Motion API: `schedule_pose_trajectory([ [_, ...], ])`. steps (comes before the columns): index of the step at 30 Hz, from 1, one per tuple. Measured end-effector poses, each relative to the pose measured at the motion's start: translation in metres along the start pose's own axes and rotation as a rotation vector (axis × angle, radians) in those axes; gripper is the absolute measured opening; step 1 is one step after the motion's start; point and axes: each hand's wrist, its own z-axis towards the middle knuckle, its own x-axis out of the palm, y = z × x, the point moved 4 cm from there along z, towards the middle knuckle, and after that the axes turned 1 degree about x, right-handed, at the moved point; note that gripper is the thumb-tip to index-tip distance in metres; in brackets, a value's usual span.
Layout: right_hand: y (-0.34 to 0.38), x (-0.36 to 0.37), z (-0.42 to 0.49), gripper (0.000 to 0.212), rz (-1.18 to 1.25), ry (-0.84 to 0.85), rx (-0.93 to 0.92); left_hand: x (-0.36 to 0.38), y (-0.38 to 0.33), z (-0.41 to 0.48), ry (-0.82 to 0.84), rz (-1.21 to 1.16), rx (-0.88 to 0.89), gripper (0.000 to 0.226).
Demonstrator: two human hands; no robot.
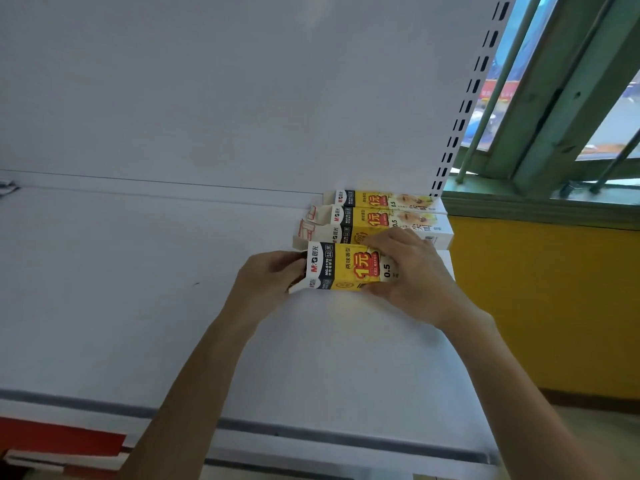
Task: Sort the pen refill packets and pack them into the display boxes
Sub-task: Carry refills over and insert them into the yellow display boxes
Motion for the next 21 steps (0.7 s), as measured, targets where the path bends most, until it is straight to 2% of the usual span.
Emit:
schedule_pose_trajectory([
  [3, 0.001, 0.003, -0.001, 0.065, -0.008, -0.003, -0.013, 0.004, 0.004, 0.002, -0.001, -0.174, -0.097, 0.018],
  [7, 0.002, 0.002, -0.002, 0.064, 0.005, 0.020, -0.027, 0.009, 0.003, 0.005, 0.009, -0.199, -0.048, 0.019],
  [13, 0.002, 0.005, -0.003, 0.064, -0.044, 0.051, -0.032, 0.017, 0.006, 0.013, 0.068, -0.062, -0.051, 0.022],
  [16, -0.002, 0.006, 0.002, 0.065, -0.062, 0.093, 0.047, 0.014, 0.006, 0.016, 0.104, -0.021, -0.047, 0.014],
  [19, -0.004, 0.004, 0.011, 0.065, -0.114, 0.154, 0.130, -0.006, 0.005, 0.014, 0.003, -0.029, -0.085, 0.022],
  [21, 0.005, 0.001, 0.017, 0.066, -0.121, 0.131, 0.107, -0.029, -0.002, 0.002, -0.100, 0.209, -0.007, 0.015],
])
